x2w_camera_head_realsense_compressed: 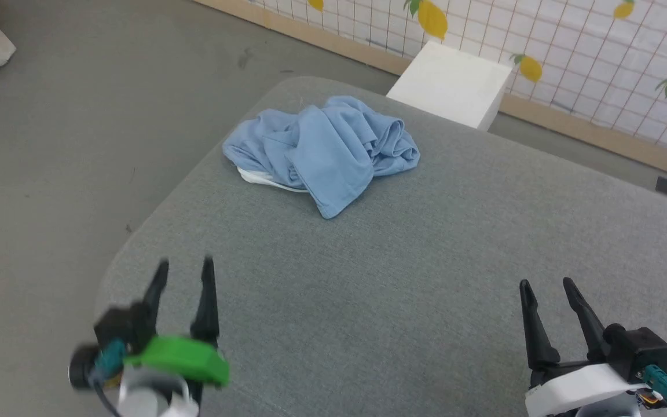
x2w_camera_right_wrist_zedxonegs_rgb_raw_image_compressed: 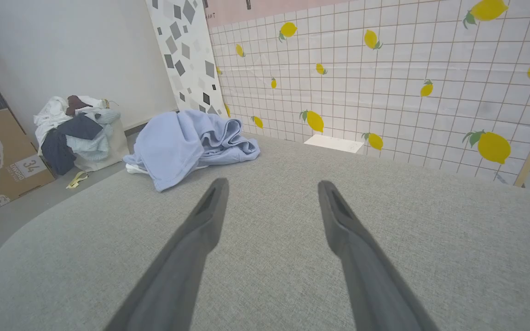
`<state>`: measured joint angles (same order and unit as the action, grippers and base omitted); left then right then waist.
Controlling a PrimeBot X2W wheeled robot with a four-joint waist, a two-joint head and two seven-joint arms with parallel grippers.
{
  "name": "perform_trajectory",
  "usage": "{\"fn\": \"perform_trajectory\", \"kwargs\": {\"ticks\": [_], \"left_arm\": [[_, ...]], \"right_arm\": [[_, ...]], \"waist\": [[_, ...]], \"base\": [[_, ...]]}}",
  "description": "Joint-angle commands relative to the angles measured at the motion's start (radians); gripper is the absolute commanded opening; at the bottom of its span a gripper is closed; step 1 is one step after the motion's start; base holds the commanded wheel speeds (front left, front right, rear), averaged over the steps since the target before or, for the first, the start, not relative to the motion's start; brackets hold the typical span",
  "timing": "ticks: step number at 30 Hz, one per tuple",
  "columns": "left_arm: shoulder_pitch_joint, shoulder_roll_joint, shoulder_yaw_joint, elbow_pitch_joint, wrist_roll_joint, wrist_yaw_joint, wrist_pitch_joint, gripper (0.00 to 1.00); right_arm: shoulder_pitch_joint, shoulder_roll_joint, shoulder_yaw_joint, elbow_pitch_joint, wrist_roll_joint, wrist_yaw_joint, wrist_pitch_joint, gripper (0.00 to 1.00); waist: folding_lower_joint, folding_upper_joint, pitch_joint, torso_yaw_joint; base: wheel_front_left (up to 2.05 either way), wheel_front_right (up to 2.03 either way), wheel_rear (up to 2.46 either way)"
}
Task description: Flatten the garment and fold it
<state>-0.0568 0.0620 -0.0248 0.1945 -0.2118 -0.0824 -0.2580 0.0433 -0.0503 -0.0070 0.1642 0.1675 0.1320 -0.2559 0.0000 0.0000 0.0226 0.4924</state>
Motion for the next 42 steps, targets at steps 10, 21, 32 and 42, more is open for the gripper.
{"fn": "perform_trajectory", "kwargs": {"ticks": [10,21,32,42], "left_arm": [[-0.362,0.071,0.022,0.154,-0.058,-0.037,-0.001,1.0],[-0.73,0.189,0.015,0.381,-0.294,-0.048,0.283,1.0],[-0.95,0.274,-0.047,0.557,-0.385,-0.012,0.749,1.0],[-0.985,0.284,-0.115,0.608,-0.345,0.078,0.966,1.0]], "right_arm": [[-0.047,0.0,-0.019,-0.028,-0.068,-0.001,-0.006,1.0],[-0.124,0.0,-0.049,-0.096,-0.133,-0.001,0.015,1.0],[-0.166,0.0,-0.088,-0.158,-0.138,-0.001,0.023,1.0],[-0.174,0.0,-0.114,-0.194,-0.142,-0.001,0.021,1.0]], "waist": [[0.0,0.0,0.144,-0.086],[0.0,0.0,0.349,-0.225],[0.0,0.0,0.525,-0.311],[0.0,0.0,0.59,-0.317]], "base": [[0.0,0.0,0.0],[0.0,0.0,0.0],[0.0,0.0,0.0],[0.0,0.0,0.0]]}}
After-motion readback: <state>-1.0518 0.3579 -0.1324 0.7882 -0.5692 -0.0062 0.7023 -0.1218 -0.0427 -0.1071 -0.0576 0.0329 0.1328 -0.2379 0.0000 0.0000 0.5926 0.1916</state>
